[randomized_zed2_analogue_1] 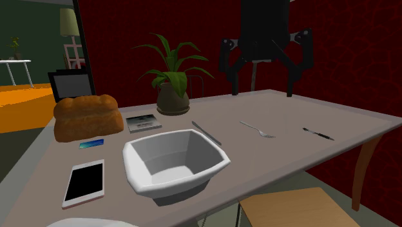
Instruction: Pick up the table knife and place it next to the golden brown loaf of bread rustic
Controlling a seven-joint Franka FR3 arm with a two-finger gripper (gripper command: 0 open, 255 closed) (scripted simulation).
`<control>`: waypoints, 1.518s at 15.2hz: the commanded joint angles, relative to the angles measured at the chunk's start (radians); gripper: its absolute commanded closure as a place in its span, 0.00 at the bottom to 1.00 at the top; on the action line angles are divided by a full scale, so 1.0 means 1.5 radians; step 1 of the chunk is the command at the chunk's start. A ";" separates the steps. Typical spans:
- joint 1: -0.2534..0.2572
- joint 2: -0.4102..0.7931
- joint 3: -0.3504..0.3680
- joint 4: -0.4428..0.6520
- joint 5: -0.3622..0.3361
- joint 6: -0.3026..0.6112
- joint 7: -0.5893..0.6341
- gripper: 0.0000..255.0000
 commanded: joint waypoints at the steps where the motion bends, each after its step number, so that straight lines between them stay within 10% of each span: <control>1: 0.000 0.000 0.000 0.000 0.000 0.000 0.000 0.00; 23: 0.120 0.469 -0.022 0.177 0.058 0.336 -0.251 0.00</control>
